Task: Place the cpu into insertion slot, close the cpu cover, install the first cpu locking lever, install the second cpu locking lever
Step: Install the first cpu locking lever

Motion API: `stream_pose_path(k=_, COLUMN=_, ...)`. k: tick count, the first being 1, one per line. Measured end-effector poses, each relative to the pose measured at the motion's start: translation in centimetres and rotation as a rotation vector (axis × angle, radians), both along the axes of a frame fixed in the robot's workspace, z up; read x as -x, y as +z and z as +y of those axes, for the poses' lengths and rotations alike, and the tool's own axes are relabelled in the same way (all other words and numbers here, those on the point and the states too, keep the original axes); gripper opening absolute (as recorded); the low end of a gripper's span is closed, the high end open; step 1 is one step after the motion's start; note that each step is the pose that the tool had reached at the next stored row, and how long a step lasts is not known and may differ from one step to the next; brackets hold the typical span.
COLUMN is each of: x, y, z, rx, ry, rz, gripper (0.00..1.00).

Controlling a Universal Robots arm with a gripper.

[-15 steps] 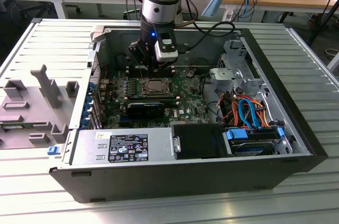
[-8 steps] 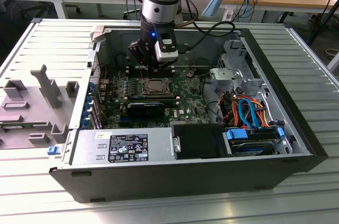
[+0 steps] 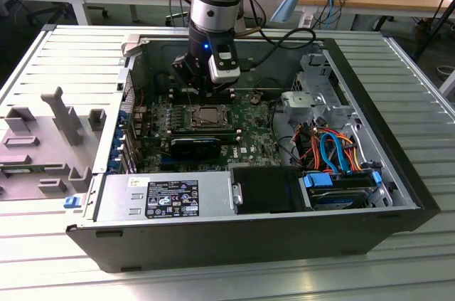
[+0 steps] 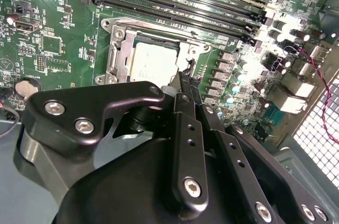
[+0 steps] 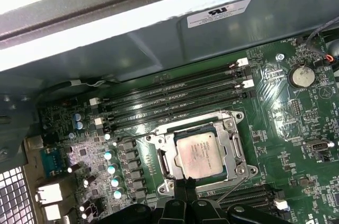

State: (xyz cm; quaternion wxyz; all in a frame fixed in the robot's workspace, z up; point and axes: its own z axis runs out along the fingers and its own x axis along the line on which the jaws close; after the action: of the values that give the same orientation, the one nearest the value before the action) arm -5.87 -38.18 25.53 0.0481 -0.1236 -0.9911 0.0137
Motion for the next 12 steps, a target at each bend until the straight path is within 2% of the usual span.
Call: stream_pose_path(k=12, x=0.0, y=0.0, z=0.0, rx=0.0, ry=0.013, rz=0.0, gripper=0.11)
